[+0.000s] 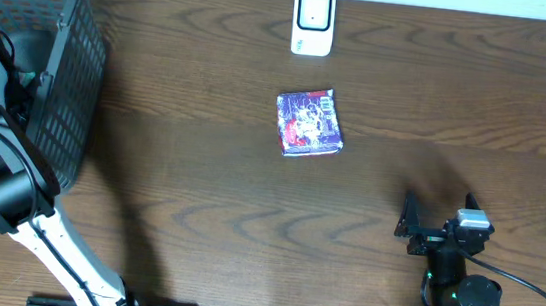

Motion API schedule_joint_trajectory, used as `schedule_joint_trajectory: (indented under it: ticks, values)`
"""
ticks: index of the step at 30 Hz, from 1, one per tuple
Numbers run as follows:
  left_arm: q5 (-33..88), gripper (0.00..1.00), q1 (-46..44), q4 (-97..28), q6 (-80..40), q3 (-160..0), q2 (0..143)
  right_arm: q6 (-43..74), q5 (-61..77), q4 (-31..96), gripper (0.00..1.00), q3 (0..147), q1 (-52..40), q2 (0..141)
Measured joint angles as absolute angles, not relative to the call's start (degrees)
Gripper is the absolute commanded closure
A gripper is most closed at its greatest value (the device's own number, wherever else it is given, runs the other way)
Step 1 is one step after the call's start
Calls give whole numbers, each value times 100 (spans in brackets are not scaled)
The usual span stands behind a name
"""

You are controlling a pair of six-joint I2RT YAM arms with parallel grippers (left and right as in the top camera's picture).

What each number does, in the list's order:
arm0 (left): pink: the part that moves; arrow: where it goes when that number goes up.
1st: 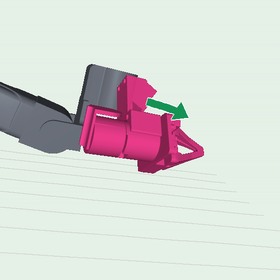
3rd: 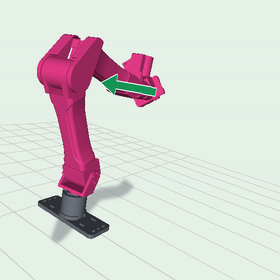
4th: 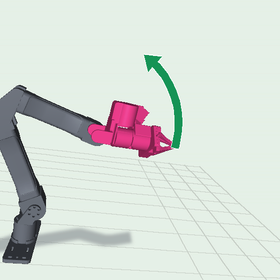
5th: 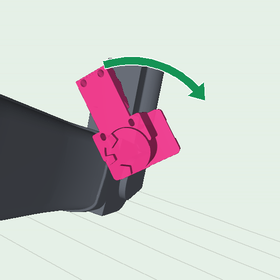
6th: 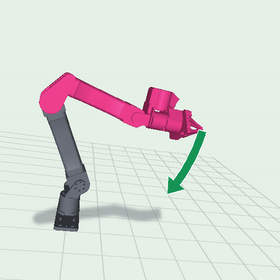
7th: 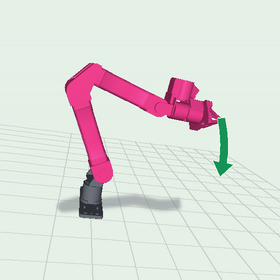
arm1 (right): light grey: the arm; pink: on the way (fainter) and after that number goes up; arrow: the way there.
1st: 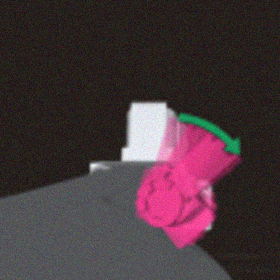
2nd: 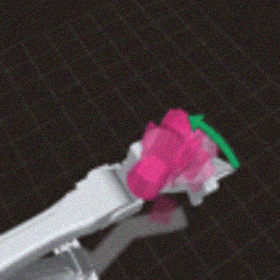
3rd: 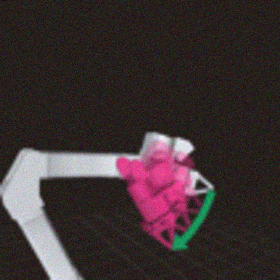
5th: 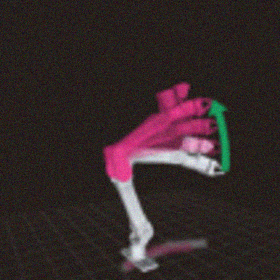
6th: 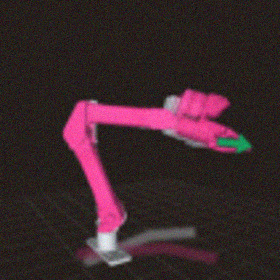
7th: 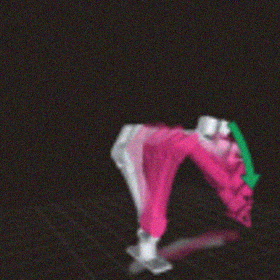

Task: Scan the item barcode
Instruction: 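Reach the left gripper back into the basket, then grasp the small orange-white package and carry it to the scanner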

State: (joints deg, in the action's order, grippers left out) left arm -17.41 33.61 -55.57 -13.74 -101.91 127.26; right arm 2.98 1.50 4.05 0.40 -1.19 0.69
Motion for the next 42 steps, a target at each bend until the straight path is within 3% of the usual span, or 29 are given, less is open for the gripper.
schedule_joint_trajectory:
  ticks: [9,22,26,33,42]
  values:
    - [-908,92,3365,-5594,-1474,-10186,12195,298,150,403,1,40,-119,69]
    - [1756,93,3120,-3704,-2775,-10613,8361,298,150,405,1,40,-117,69]
    - [2427,93,2366,-3586,-2974,-10639,8025,298,150,405,1,40,-119,69]
    - [2672,92,217,-4080,-2394,-10492,8597,298,150,405,1,40,-117,69]
    - [965,93,-1511,-5579,-2075,-10414,9900,298,150,405,1,40,-117,69]
